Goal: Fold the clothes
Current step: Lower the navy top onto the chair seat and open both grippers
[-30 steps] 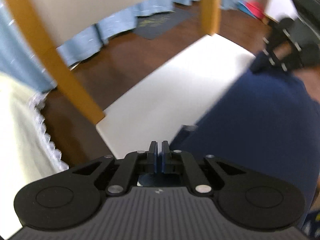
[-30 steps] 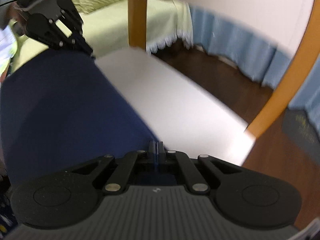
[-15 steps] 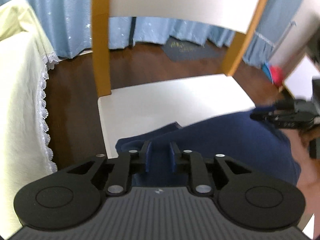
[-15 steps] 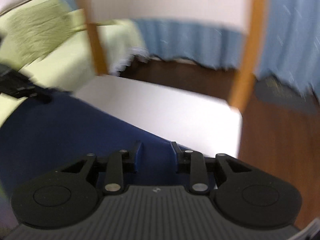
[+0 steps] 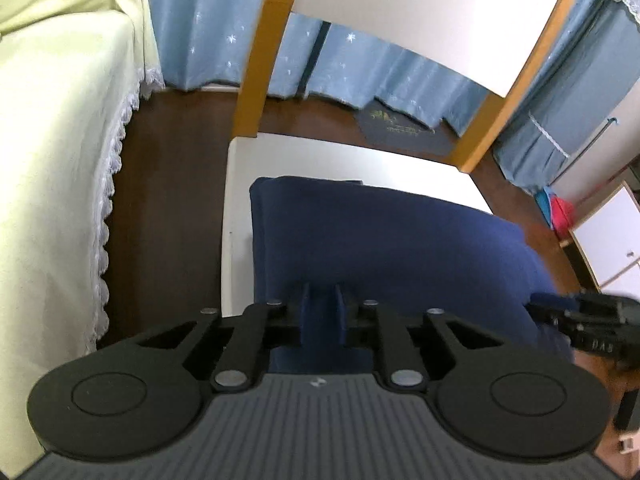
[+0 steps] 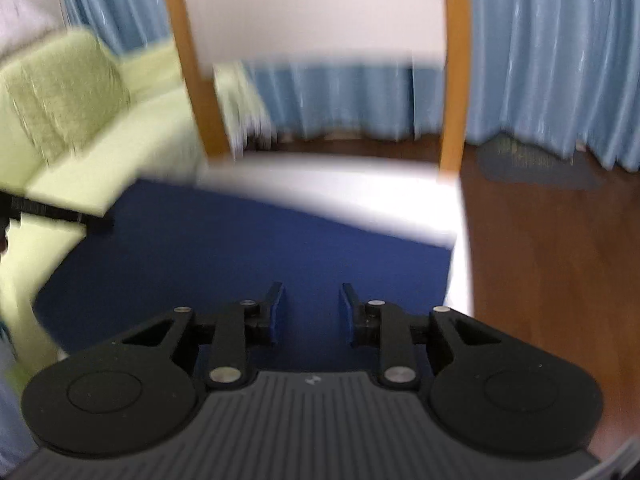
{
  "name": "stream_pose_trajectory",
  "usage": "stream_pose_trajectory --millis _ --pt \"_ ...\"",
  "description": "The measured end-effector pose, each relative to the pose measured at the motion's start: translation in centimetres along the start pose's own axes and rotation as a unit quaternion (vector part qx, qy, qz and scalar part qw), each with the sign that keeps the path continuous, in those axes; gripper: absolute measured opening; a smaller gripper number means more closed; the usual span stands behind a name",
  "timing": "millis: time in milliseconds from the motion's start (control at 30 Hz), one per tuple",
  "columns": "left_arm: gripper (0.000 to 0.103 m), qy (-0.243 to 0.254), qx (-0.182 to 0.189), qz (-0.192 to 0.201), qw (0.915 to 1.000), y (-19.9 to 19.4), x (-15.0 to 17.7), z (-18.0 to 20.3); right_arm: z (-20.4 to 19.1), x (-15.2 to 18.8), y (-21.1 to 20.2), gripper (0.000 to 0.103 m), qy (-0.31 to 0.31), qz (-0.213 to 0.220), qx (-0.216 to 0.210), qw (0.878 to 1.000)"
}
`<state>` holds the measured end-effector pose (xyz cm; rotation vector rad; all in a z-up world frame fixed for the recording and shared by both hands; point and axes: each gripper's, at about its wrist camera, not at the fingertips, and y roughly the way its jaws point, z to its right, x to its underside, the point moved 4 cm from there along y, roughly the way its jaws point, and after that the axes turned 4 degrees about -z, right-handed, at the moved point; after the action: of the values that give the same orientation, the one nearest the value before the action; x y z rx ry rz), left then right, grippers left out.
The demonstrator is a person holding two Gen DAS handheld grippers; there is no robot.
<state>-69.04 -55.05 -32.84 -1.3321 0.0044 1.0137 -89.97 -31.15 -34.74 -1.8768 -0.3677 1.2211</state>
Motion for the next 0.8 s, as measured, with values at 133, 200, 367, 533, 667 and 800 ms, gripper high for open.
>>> stream_pose_trajectory --millis 133,200,367,533,667,800 --pt "0.019 0.004 -0.027 0.008 0.9996 -3.7 0.5 1.4 0.9 -0.4 -1.4 0.037 0.026 0.006 0.027 0.999" --pt "0.024 -0.013 -0.042 0.011 0.9990 -5.0 2.1 2.1 -0.2 -0.7 -3.3 0.037 0.004 0.018 0.029 0.999" --pt "0.042 -0.045 -0.088 -0.007 0.9951 -3.6 6.4 2.2 -5.1 1.0 -5.0 0.036 -0.036 0.026 0.012 0.999" --pt "0.064 -0.111 -0.105 -0.004 0.9883 -3.4 7.0 0.4 -6.5 4.9 -1.7 0.038 -0.026 -0.008 0.038 0.999" --pt "0.063 -0.065 -0.126 0.013 0.9899 -5.8 8.0 2.8 -6.6 4.7 -4.7 0.038 0.012 0.031 0.036 0.999" --pt "0.064 -0.075 -0.121 -0.004 0.9898 -5.4 9.4 2.7 -6.8 6.5 -2.8 0.049 0.030 -0.014 0.055 0.998"
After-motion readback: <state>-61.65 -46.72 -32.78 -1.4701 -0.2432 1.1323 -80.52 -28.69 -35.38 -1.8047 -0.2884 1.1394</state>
